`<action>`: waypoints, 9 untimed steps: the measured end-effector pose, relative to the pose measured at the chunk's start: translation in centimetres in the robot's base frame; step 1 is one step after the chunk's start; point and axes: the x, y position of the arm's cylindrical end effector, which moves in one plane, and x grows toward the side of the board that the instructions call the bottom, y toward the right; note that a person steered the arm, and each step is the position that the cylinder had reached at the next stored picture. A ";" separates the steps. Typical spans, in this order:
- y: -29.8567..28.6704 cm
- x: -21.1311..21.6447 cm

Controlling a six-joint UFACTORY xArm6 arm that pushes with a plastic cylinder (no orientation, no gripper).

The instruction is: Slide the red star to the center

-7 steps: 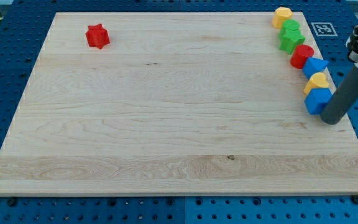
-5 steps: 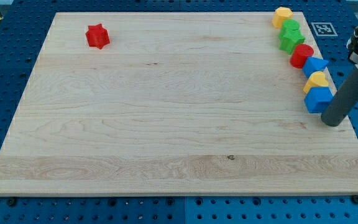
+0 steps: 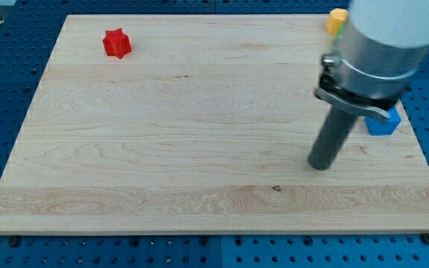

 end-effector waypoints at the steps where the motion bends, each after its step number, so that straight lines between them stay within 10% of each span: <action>1: -0.6 -3.6; 9: -10.8 -26.0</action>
